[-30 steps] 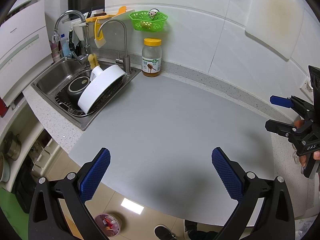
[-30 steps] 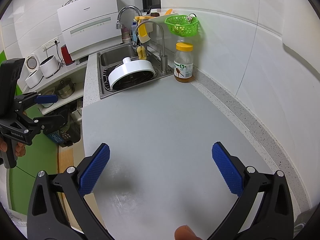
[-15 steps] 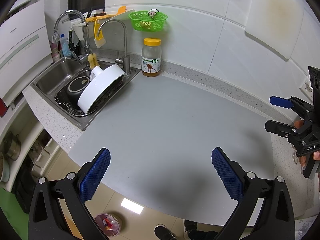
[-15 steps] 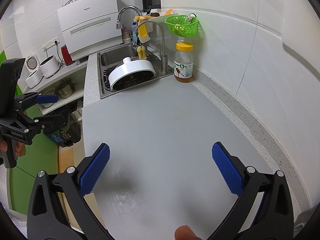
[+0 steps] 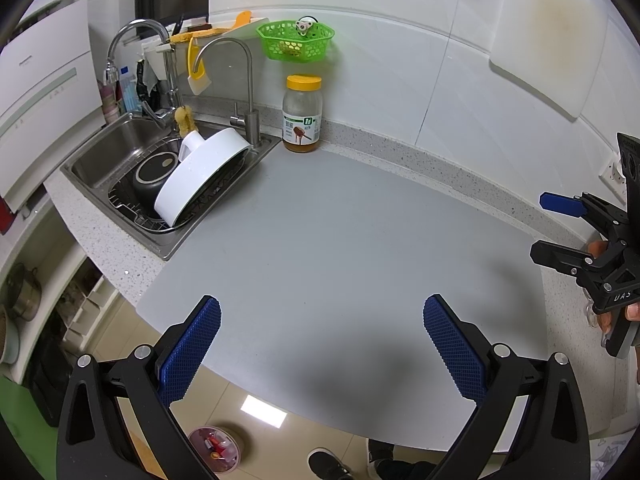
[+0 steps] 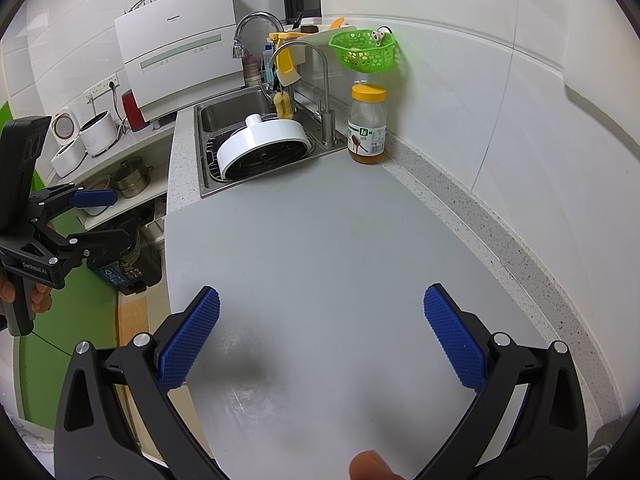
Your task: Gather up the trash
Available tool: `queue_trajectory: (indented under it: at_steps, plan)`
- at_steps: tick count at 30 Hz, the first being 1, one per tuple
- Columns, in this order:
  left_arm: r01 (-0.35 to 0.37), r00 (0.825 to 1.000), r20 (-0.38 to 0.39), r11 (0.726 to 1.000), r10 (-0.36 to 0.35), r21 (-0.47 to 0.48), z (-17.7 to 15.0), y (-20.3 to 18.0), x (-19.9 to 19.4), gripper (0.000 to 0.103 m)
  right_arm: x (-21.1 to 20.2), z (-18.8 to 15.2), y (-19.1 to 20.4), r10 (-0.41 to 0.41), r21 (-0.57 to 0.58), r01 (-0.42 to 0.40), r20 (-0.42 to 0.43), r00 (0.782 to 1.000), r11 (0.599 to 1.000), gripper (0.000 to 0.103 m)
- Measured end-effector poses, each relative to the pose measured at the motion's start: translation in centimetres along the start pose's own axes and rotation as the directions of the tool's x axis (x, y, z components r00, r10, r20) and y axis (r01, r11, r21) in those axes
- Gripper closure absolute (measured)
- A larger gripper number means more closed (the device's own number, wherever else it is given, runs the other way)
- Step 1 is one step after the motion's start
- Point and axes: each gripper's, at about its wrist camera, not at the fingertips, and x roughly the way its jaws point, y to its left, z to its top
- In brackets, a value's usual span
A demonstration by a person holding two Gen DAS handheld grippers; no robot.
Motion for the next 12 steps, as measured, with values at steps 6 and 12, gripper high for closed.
queue_trajectory:
  at_steps: [6,12]
  plan:
    - [-0.007,1.000,0.002,1.000,0.007,0.007,0.00,0.13,-0.08,0.006,0.08,0.00,0.02,0.003,-0.003,-0.003,0.000,1.000,1.000,0.003]
    - [-0.009,1.000,0.007,1.000,0.009,0.007,-0.07,0.29,-0.16,0.006,0.20,0.05,0.05,0.007,-0.007,-0.007,0.001,1.000,1.000,0.003]
